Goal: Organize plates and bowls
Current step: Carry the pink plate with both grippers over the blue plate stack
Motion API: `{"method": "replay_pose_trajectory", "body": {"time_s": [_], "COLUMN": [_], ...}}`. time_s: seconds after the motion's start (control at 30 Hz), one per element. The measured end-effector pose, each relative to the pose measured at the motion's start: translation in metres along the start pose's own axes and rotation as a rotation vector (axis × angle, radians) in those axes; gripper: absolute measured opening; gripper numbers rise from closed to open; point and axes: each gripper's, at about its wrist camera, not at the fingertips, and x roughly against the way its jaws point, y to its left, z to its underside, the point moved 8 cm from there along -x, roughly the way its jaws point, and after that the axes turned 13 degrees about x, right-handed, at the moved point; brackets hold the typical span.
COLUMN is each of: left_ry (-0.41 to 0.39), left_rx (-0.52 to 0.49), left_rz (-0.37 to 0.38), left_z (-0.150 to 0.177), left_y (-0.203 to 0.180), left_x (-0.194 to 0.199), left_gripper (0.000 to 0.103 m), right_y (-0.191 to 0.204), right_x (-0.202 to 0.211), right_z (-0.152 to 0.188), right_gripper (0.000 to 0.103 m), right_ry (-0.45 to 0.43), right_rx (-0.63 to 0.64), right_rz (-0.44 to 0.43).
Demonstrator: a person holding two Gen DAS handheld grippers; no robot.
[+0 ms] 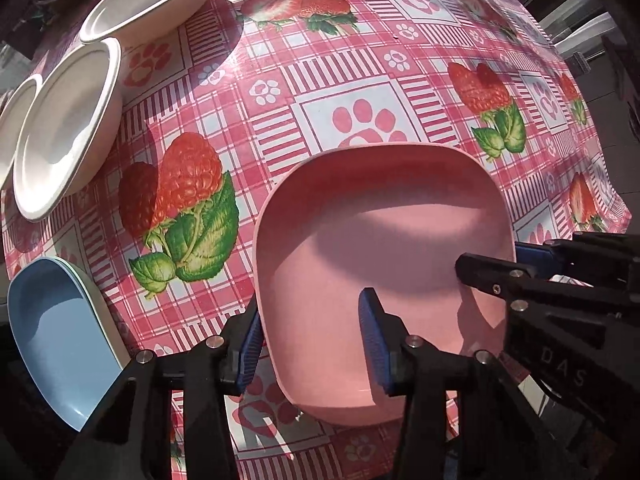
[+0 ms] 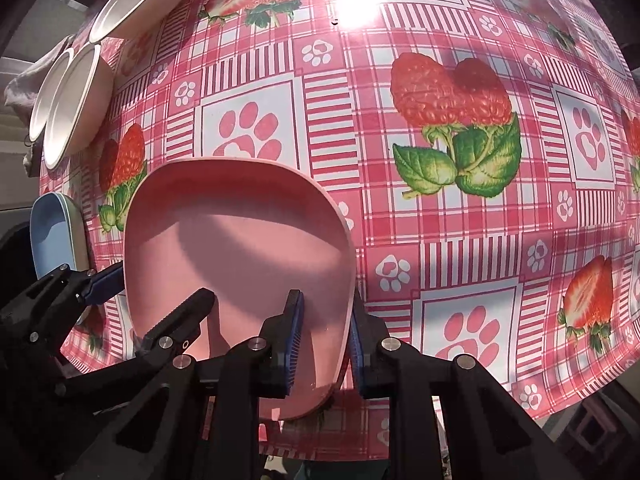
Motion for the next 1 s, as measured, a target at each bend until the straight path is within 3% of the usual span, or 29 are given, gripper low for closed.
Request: {"method": "replay_pose_trajectory", "body": {"time_s": [0.1, 0.23, 0.3, 0.37, 0.4, 0.57, 1.0], "left_ry": [-0.013, -0.043, -0.027, -0.015, -0.006, -0.006, -0.059], "left_rx": [0.000, -0.055, -0.027, 0.014, 0.035, 0.047, 0.085], "left_rz": [-0.020, -0.030, 0.001, 0.027, 0.056, 0.068, 0.065], "left_z": [-0.007, -0.003, -0.002, -0.005, -0.009, -0.005, 0.011], "left_y": [0.011, 0.009, 0.011, 0.018, 0.025, 0.043, 0.091], "left_x": [0.003, 0.004, 0.008, 0.011, 0.014, 0.020, 0.071], "left_gripper": [0.036, 0.035, 0.034, 0.016, 0.014, 0.013, 0.013], "right_y": [0.001, 0.006, 0.005, 0.005, 0.007, 0.005, 0.046], "right_x": [-0.001, -0.005, -0.004, -0.004, -0.003, 0.000, 0.025], "right_z": [0.003, 0.003, 0.005, 0.005, 0.005, 0.008, 0.007], "right_gripper": [0.024, 0.024, 0.024, 0.023, 0.021, 0.014, 0.014], "right_ry": [0.013, 0.040, 0.039, 0.038, 0.043, 0.044, 0.042], "right_rx": [0.003, 0.031, 0.027, 0.014, 0.006, -0.065, 0.004], "right_rz": [0.001, 0.039, 0.039, 0.031, 0.029, -0.053, -0.055]}}
